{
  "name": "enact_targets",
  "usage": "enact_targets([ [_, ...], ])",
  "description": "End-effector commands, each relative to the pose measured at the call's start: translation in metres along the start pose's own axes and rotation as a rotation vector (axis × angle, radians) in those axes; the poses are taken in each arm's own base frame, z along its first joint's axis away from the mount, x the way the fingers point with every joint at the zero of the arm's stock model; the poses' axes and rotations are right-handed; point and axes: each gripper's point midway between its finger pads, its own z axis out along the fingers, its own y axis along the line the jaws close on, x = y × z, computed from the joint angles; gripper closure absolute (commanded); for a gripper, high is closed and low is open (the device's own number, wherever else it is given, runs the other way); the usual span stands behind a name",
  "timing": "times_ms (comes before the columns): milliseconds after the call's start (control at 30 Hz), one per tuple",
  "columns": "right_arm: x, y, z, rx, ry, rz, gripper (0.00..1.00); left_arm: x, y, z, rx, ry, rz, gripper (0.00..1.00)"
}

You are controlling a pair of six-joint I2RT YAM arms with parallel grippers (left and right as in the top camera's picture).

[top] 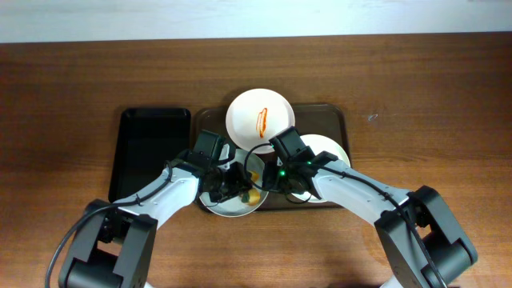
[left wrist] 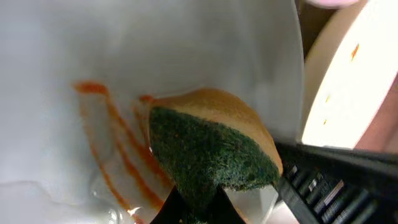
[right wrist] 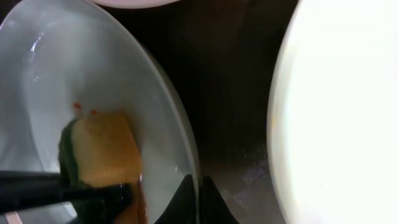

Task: Clean dirty plates on tray and stack at the side
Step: 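Scrub the lower-left plate with the sponge in the left gripper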

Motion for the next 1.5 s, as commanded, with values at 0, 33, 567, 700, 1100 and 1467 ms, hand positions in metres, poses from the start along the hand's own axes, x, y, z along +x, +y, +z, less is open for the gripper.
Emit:
enact_targets([
  [0, -0.002, 0.008, -0.002, -0.029, 0.005, -0.011, 0.96, -0.024, 0.025, 0.000, -0.112, -0.110, 0.031, 1.00],
  [33, -0.002, 0.008, -0.002, -0.028, 0.005, -0.011, 0.96, -0.030, 0.028, -0.003, -0.108, -0.127, 0.018, 1.00],
  [567, -0.001, 0.006, -0.001, -0.023, 0.011, -0.008, 0.96, 0.001, 0.001, -0.050, 0.050, -0.018, 0.127, 1.00],
  [700, -0.001, 0.006, -0.001, -0.023, 0.011, -0.008, 0.96, 0.028, -0.005, -0.011, 0.024, 0.092, 0.140, 1.00],
  [1100, 0.001, 0.005, -0.001, -0.016, 0.019, -0.009, 0.96, -0.053, 0.082, -0.061, -0.364, -0.203, 0.117, 1.00],
  [1467, 0.010, -0.003, -0.003, 0.012, 0.055, -0.115, 0.96, -0.046, 0.024, -0.064, -0.165, -0.163, 0.385, 1.00],
])
